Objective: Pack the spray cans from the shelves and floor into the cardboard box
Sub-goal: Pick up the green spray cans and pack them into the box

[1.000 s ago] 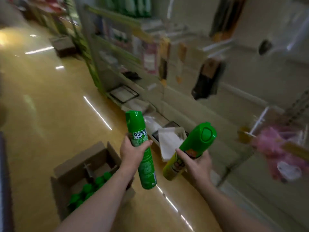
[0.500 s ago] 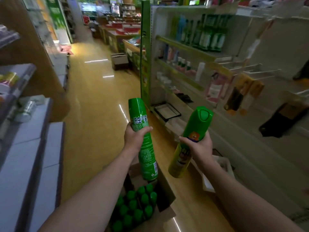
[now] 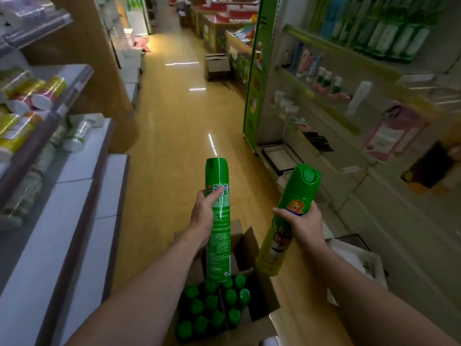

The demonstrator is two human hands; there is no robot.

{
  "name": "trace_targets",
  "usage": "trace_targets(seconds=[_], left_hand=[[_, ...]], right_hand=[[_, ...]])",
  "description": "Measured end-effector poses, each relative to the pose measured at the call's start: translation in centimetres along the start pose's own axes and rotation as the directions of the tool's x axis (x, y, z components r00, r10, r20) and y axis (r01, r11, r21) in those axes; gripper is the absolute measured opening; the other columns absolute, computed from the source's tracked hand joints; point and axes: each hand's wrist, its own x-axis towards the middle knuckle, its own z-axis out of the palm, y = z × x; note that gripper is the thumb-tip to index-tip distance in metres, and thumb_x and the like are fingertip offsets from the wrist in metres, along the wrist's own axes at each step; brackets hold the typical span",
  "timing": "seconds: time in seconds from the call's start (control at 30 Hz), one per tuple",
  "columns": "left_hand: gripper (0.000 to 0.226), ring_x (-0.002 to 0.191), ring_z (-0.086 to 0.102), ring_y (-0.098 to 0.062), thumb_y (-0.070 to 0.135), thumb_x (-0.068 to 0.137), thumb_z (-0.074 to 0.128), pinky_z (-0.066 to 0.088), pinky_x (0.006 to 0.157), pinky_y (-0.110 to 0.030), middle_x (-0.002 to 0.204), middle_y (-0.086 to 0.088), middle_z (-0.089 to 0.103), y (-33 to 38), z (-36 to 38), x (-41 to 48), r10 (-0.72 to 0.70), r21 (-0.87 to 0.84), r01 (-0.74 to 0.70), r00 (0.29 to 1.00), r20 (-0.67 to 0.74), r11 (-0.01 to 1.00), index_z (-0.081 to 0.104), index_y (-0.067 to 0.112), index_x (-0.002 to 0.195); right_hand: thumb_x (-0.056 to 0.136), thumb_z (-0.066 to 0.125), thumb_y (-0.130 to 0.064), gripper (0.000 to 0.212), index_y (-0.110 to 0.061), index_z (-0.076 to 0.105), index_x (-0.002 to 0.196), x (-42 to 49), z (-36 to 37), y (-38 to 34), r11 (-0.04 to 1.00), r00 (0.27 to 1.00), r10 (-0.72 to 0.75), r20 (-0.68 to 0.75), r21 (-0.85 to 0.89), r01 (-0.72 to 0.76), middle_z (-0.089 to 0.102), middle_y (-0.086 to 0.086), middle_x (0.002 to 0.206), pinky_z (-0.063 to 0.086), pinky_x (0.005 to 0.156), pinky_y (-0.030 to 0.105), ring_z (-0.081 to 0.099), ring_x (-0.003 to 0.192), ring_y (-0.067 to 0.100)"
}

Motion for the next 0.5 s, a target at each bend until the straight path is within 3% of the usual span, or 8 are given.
trace_targets(seconds=[0.17,0.33,0.43,0.5], left_hand=[[0.043,0.081,0.07,-0.025,0.04,0.074,0.081,0.055,0.071,-0.04,0.099,-0.012,0.071,-1.1,1.4,3.9,-0.014,0.122,0.018,0.999,-0.029,0.992,0.066,0.021,0.109],[0.065,0.09,0.073,-0.023,0.038,0.058,0.093,0.06,0.078,-0.042,0.101,-0.004,0.075,-4.4,2.9,7.6,-0.067,0.204,0.085,0.993,-0.094,0.975,0.062,0.025,0.114],[0.062,0.092,0.072,-0.024,0.028,0.065,0.091,0.056,0.074,-0.037,0.104,-0.007,0.073,-8.0,4.0,9.4,-0.128,0.186,0.145,0.987,-0.102,0.972,0.061,0.018,0.119],[0.069,0.096,0.072,-0.024,0.036,0.058,0.093,0.057,0.077,-0.039,0.105,-0.004,0.073,-11.4,4.6,10.4,-0.204,0.202,0.221,0.974,-0.099,0.954,0.062,0.02,0.117]], right_hand=[[0.068,0.09,-0.022,0.06,-0.016,0.055,0.117,6.1,0.9,2.2,0.999,0.991,0.043,0.126,-0.016,-0.041,0.069,0.003,0.106,0.06,0.081,0.042,0.07,0.097,0.021],[0.066,0.091,-0.018,0.056,-0.018,0.057,0.11,10.5,0.8,5.6,0.993,0.982,0.12,0.145,-0.015,-0.119,0.07,0.006,0.103,0.061,0.082,0.044,0.07,0.094,0.023],[0.066,0.092,-0.019,0.06,-0.015,0.057,0.114,11.7,0.5,9.1,0.98,0.972,0.197,0.132,-0.05,-0.192,0.07,0.006,0.104,0.06,0.083,0.045,0.07,0.095,0.023],[0.065,0.093,-0.023,0.062,-0.016,0.057,0.115,11.9,0.3,12.3,0.966,0.962,0.255,0.1,-0.075,-0.249,0.07,0.003,0.103,0.061,0.084,0.045,0.07,0.094,0.021]])
